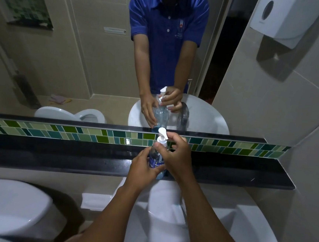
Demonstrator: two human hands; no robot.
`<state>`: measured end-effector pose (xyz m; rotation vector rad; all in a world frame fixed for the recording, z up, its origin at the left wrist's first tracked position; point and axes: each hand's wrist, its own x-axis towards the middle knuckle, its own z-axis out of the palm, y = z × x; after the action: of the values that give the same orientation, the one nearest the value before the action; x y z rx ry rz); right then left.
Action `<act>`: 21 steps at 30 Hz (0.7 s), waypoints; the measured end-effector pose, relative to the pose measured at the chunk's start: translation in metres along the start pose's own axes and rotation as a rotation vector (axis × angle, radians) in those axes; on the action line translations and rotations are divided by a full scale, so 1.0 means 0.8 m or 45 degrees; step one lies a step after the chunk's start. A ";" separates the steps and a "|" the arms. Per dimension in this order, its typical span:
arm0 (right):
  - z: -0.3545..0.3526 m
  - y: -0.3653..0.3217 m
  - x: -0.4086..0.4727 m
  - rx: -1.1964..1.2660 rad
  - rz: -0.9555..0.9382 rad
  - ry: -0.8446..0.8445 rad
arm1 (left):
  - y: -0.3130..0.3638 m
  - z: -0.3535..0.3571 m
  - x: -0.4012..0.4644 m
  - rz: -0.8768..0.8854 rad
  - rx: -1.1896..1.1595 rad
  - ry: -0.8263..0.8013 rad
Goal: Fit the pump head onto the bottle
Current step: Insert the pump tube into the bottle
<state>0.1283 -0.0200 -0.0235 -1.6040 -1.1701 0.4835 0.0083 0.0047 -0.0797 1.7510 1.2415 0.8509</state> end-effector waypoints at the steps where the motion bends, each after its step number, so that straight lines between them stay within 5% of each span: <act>1: -0.003 0.002 0.001 0.005 -0.007 -0.020 | -0.001 0.000 0.000 0.004 0.007 0.008; 8: -0.008 -0.003 0.008 0.017 -0.004 0.060 | 0.002 -0.001 -0.001 0.027 0.030 0.018; 13: -0.014 -0.004 0.005 0.004 -0.024 -0.160 | 0.001 -0.001 -0.003 0.034 0.021 0.011; 18: -0.010 -0.010 0.009 -0.010 0.031 -0.032 | 0.002 -0.001 -0.003 0.019 0.033 -0.009; 21: -0.010 -0.009 0.008 0.052 0.063 -0.149 | 0.002 -0.002 -0.003 0.022 0.025 -0.010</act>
<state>0.1341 -0.0184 -0.0127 -1.5899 -1.2019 0.6370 0.0070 0.0025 -0.0774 1.7815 1.2346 0.8439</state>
